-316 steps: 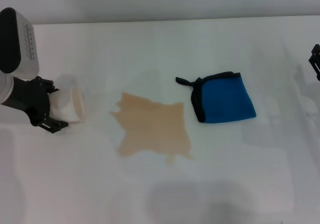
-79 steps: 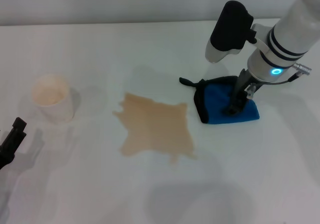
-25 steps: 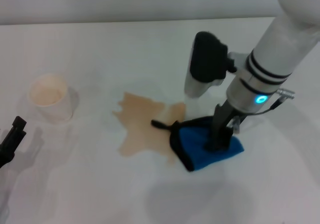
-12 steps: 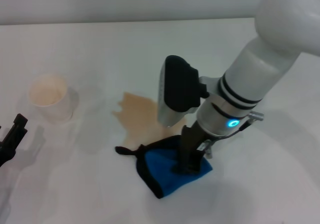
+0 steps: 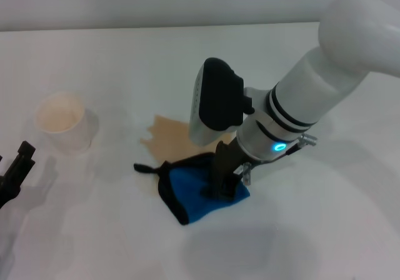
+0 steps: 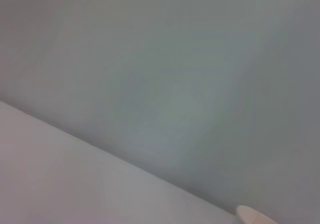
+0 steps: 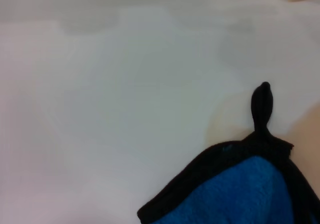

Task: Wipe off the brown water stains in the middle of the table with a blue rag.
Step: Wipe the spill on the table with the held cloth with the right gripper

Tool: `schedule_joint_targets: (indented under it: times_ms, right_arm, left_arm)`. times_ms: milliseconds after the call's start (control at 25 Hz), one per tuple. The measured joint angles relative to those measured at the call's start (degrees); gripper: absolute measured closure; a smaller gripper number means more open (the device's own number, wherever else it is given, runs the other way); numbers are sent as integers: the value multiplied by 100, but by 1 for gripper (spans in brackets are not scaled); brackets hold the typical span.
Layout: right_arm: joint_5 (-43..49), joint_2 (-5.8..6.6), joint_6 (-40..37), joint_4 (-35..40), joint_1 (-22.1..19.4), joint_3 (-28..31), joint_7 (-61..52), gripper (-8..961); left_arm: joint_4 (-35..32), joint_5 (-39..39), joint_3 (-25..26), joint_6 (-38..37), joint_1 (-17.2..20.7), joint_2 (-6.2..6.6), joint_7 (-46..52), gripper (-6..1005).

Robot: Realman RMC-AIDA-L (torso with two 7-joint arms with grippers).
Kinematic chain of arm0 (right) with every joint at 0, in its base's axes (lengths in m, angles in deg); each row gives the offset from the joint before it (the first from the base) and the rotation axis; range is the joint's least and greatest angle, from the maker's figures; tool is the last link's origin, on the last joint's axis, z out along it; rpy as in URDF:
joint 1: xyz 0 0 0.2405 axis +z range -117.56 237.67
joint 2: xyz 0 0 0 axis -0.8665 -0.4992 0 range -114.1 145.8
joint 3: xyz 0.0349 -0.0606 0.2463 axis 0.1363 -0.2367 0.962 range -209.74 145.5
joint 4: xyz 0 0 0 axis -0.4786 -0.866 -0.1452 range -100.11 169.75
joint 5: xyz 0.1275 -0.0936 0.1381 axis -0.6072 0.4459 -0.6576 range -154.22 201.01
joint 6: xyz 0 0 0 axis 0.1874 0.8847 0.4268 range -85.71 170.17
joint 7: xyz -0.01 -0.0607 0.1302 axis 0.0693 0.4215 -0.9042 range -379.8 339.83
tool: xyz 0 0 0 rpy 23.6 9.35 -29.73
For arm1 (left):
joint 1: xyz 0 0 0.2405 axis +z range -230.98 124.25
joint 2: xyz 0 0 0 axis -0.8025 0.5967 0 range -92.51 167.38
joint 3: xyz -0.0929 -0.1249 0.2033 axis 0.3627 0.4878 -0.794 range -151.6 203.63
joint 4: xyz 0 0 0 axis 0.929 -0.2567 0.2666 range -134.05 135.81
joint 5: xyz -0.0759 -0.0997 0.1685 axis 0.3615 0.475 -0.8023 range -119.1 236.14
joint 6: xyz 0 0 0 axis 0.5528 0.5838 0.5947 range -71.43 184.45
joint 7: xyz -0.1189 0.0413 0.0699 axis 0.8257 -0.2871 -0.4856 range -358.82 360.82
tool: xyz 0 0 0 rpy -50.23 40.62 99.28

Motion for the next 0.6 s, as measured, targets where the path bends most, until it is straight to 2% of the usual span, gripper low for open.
schedule_joint_targets:
  times_ms: [320, 600]
  right_arm:
    - [205, 28, 338, -430, 197, 316, -3, 854]
    - [373, 47, 483, -714, 218, 842, -4, 856]
  left_arm:
    - [0, -3, 0, 0, -61, 0, 0, 109]
    - [0, -3, 0, 0, -63, 7, 0, 108]
